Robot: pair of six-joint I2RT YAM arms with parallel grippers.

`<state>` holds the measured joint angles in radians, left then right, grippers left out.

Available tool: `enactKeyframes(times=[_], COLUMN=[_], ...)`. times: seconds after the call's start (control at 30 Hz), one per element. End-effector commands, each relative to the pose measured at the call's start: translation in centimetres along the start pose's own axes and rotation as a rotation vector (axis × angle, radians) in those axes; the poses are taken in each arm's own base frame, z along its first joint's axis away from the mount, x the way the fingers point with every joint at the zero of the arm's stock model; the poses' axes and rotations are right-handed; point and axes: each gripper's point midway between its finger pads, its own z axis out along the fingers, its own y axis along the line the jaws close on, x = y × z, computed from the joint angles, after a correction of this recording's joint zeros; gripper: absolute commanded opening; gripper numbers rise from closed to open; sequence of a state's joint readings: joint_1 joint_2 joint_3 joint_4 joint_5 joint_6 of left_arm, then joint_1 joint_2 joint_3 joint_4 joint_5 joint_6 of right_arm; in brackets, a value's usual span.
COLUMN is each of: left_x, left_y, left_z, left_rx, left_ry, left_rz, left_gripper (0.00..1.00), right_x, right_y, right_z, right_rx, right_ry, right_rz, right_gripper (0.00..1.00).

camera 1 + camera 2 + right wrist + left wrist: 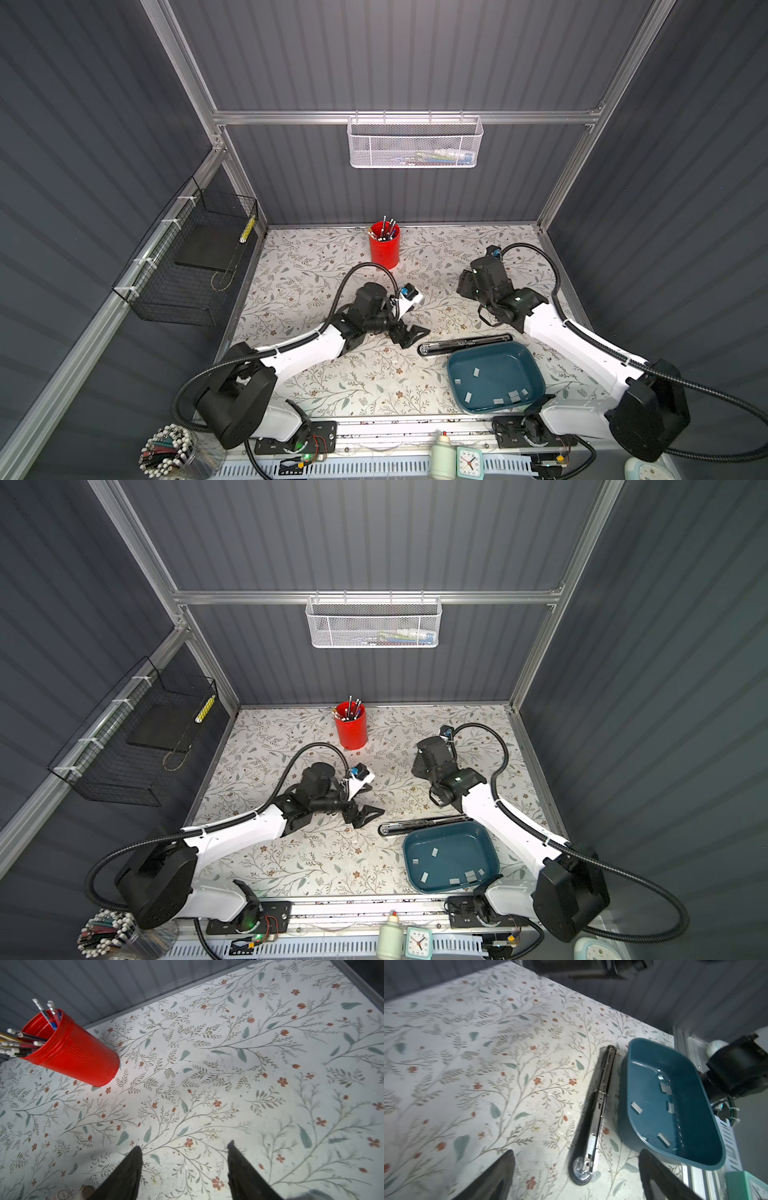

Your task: Load the staples into the stapler

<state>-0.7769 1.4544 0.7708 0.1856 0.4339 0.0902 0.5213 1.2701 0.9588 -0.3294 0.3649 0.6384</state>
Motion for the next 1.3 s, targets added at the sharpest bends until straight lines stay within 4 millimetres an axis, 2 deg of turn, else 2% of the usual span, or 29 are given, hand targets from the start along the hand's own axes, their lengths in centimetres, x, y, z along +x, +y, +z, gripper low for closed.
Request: enactKeyframes(times=[0.0, 0.17, 0.2, 0.43, 0.8, 0.93, 1.03, 1.07, 1.17, 1.23, 1.27], left_x=[2.8, 4.7, 5.1, 6.8, 8.9, 9.2, 8.7, 8.6, 8.5, 8.9, 9.1], left_y=[-0.2, -0.8, -0.2, 0.1, 0.3, 0.6, 1.4, 1.7, 3.3, 4.8, 5.3], left_z=[1.9, 3.6, 3.9, 5.9, 8.7, 9.0, 8.9, 8.8, 8.2, 7.4, 7.1], left_rx=[-0.019, -0.006, -0.037, -0.056, -0.059, -0.070, -0.126, -0.147, -0.258, -0.364, -0.401], left_ry=[0.126, 0.201, 0.223, 0.289, 0.363, 0.365, 0.340, 0.333, 0.316, 0.313, 0.309], left_rz=[0.044, 0.027, 0.025, 0.013, 0.006, -0.006, -0.026, -0.035, -0.084, -0.137, -0.158], left_gripper=[0.95, 0.95, 0.94, 0.93, 0.75, 0.58, 0.38, 0.34, 0.24, 0.12, 0.10], right_x=[1.9, 2.5, 2.7, 3.1, 3.0, 3.0, 3.0, 3.0, 2.7, 2.4, 2.2], right_y=[-1.5, -1.6, -1.6, -1.9, -2.6, -2.8, -2.9, -3.0, -3.9, -4.5, -4.6], right_z=[0.4, 0.8, 0.9, 0.7, 0.1, 0.1, 0.2, 0.2, 0.1, 0.0, -0.1], right_rx=[0.029, 0.012, 0.009, 0.006, 0.011, 0.012, 0.016, 0.021, 0.060, 0.083, 0.088], right_ry=[0.072, 0.084, 0.088, 0.092, 0.068, 0.065, 0.061, 0.060, 0.041, 0.029, 0.025], right_rz=[-0.020, 0.001, 0.003, 0.014, 0.021, 0.025, 0.030, 0.034, 0.073, 0.106, 0.118], right_gripper=[0.68, 0.70, 0.70, 0.70, 0.72, 0.72, 0.72, 0.72, 0.72, 0.72, 0.72])
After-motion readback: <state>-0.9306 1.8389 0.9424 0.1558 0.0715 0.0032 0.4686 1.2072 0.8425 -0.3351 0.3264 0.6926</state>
